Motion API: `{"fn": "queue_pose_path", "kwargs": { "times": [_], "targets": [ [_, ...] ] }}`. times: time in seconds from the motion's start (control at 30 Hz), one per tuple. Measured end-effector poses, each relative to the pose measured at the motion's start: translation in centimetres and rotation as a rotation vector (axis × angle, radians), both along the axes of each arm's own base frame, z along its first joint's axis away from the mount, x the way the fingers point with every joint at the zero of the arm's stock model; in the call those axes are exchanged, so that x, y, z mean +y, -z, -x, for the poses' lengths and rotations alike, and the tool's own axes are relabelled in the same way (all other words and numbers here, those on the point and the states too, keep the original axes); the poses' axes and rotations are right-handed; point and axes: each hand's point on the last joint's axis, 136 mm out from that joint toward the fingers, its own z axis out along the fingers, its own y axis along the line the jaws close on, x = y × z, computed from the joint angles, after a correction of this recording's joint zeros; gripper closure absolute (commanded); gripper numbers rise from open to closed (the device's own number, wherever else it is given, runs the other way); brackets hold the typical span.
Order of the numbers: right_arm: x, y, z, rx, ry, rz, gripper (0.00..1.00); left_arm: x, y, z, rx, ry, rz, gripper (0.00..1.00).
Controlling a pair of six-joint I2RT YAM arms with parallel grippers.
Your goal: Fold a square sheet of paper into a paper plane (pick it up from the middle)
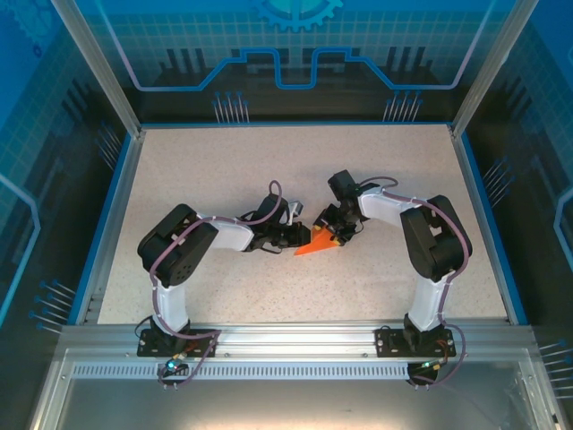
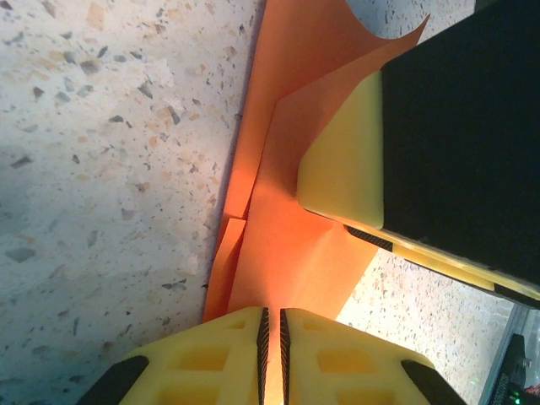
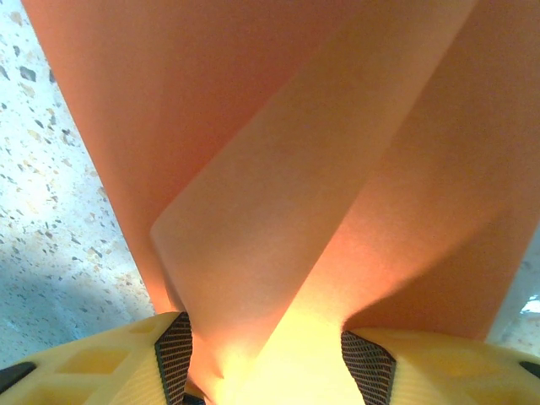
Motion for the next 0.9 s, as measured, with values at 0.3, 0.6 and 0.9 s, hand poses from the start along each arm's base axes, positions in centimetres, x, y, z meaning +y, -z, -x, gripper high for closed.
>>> {"fn": "queue_pose_path", "kwargs": {
  "times": [0.3,0.6,0.9],
  "targets": [
    [0.0,0.0,0.0,0.006,-0.001,0.003,0.40,0.2,0.2,0.0,0.010,-0.005,-0.014,0.84],
    [0.2,0.1,-0.1,0.017,-0.011,0.015,0.36,0.3,-2.9,-0.6,-0.060,-0.031,0.012,0.81],
    [0.2,0.2,-0.1,0.027,-0.010,0.022,0.36,-0.3,-3.8,-0.4,-0.074,-0.007,0.061,0.81]
  ]
}}
